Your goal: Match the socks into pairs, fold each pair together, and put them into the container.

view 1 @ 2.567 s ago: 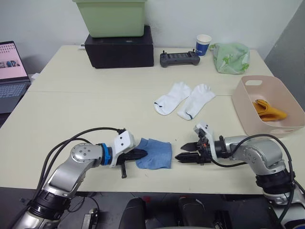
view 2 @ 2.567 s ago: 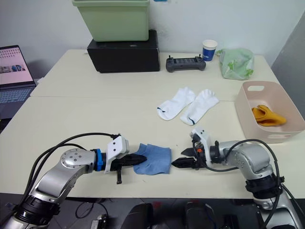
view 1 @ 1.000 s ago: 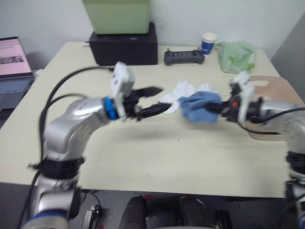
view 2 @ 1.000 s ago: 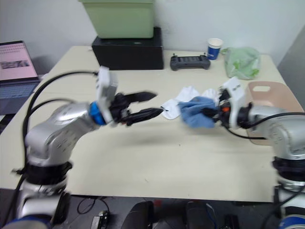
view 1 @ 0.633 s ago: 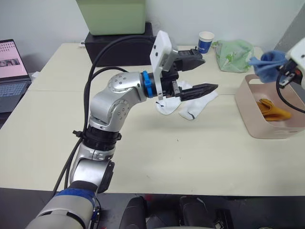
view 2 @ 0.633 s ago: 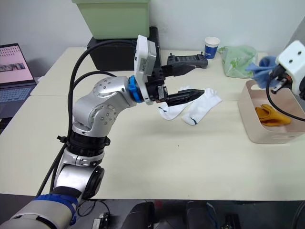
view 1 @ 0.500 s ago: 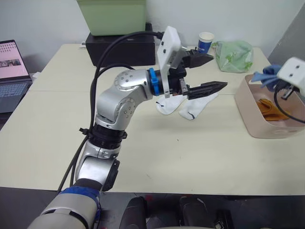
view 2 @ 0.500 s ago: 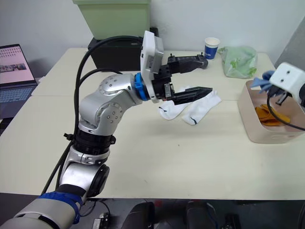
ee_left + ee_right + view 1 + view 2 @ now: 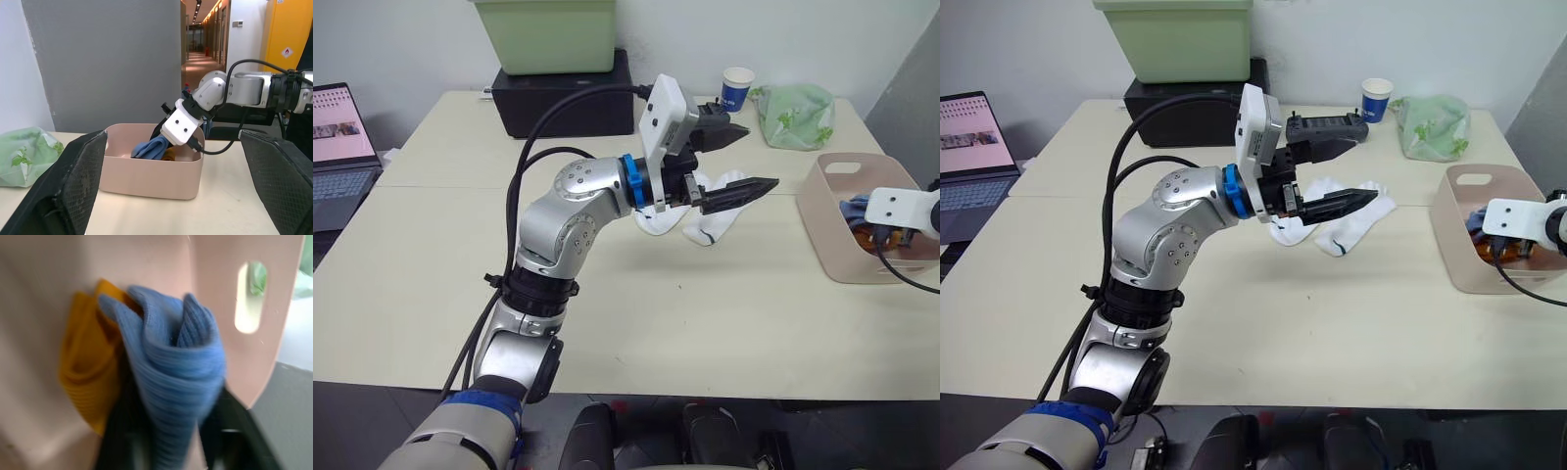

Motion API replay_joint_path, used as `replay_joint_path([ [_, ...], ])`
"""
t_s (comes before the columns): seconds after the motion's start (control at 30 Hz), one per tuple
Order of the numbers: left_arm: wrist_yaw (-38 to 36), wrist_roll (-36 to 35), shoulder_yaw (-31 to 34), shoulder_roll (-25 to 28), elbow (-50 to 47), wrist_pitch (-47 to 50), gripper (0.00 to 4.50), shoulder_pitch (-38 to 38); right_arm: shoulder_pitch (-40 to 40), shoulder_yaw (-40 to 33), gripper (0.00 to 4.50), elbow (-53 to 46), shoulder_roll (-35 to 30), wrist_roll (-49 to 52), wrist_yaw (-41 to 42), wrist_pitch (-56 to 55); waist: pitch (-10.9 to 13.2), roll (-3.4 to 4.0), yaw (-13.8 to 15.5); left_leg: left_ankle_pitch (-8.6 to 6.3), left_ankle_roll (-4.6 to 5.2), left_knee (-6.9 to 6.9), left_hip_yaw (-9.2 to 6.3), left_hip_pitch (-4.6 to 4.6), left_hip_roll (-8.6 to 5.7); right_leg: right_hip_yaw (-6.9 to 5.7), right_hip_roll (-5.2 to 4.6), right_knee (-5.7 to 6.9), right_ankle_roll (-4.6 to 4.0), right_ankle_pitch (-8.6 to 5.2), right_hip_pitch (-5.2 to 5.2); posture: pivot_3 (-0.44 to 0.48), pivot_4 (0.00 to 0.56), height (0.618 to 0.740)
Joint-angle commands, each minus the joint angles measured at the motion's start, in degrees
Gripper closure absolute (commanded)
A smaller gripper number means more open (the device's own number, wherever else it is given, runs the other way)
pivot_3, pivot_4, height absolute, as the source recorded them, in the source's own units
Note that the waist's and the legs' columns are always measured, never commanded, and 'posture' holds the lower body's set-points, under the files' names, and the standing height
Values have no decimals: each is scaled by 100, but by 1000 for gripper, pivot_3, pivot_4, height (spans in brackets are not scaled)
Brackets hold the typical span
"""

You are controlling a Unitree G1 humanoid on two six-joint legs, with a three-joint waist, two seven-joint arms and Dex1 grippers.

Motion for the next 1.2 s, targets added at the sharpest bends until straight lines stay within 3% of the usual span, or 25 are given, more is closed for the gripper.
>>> replay_joint_path([
  [0.03,-84,54,56,2,35,-181,0,-86,-315,-330,1826,-375,-272,270,764,291,0,1,2,0,0,1,0,0,-1,0,0,0,0,0,0,0,150,740],
  [0.13,-137,81,99,10,153,-246,0,-104,-483,-428,808,-1046,-555,634,2053,1084,1,4,18,0,0,0,-6,-1,-1,-2,-1,-1,0,0,1,0,150,740],
  [0.37,-210,120,74,-6,187,-322,0,-79,-1377,-359,808,-903,-571,240,2205,1131,3,8,12,-2,2,3,-12,0,1,-5,-2,-1,0,0,3,0,150,740],
  [0.47,-214,64,85,-55,128,-304,0,-77,-1583,-354,1458,-376,-312,34,1552,789,3,8,18,-2,3,4,-12,-1,2,-7,-8,-6,0,0,8,0,150,740],
  [0.73,-259,17,98,68,-67,-155,0,-32,-663,-338,4363,95,-131,121,1578,348,3,10,14,-1,2,4,-6,-2,0,-4,-19,-3,4,-2,7,0,150,740],
  [1.2,-145,74,63,106,-256,-2,0,68,-369,-227,4484,864,451,-150,649,207,-1,9,-8,-1,2,16,-9,10,0,-4,-16,2,7,0,27,0,150,740],
])
